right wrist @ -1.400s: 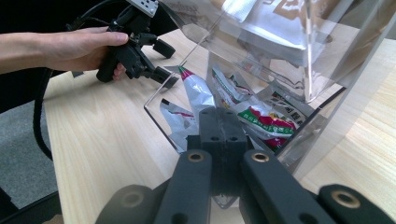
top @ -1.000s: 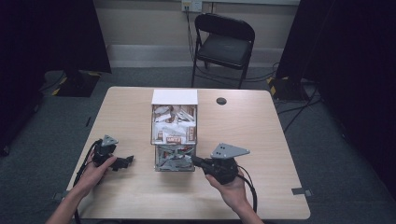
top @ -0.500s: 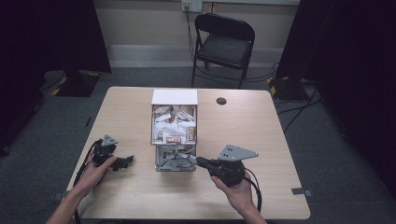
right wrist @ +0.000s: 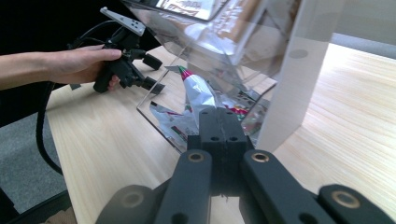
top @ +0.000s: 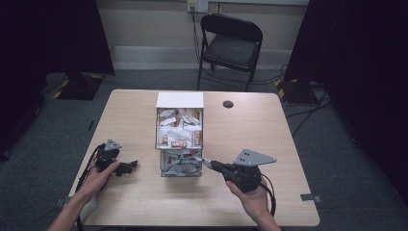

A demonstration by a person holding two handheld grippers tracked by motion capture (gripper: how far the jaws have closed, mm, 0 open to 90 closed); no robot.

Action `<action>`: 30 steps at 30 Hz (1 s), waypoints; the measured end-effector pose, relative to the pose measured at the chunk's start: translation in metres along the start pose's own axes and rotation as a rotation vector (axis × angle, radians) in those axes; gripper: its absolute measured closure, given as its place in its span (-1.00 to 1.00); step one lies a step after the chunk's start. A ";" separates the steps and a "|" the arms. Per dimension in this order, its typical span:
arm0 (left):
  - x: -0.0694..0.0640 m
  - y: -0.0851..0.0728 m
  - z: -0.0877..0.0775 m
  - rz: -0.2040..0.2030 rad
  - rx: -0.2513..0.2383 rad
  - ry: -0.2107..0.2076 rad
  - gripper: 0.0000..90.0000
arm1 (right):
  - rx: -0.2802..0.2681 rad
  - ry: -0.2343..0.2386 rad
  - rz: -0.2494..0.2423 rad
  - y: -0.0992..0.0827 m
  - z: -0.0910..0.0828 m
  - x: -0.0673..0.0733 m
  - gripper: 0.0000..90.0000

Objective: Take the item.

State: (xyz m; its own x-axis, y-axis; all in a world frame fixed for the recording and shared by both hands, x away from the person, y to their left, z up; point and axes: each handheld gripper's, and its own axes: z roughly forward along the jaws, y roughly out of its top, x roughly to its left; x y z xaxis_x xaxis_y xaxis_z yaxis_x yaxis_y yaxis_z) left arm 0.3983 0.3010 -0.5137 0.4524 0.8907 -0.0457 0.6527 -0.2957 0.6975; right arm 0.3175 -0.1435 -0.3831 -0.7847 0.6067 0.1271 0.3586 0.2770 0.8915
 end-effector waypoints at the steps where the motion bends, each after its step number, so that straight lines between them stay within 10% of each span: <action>1: 0.000 0.000 0.000 0.000 0.000 0.000 -1.00 | -0.001 -0.002 0.002 0.000 -0.001 -0.001 1.00; 30: 0.000 0.000 0.000 -0.006 -0.004 -0.001 -1.00 | -0.032 -0.115 0.064 0.002 -0.013 -0.050 1.00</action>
State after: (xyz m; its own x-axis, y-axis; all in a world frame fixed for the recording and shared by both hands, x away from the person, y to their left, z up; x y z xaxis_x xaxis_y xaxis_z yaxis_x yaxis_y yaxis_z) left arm 0.3983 0.3006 -0.5140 0.4492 0.8920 -0.0506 0.6531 -0.2891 0.6999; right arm 0.3512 -0.1832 -0.3820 -0.6968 0.7044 0.1354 0.3888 0.2123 0.8965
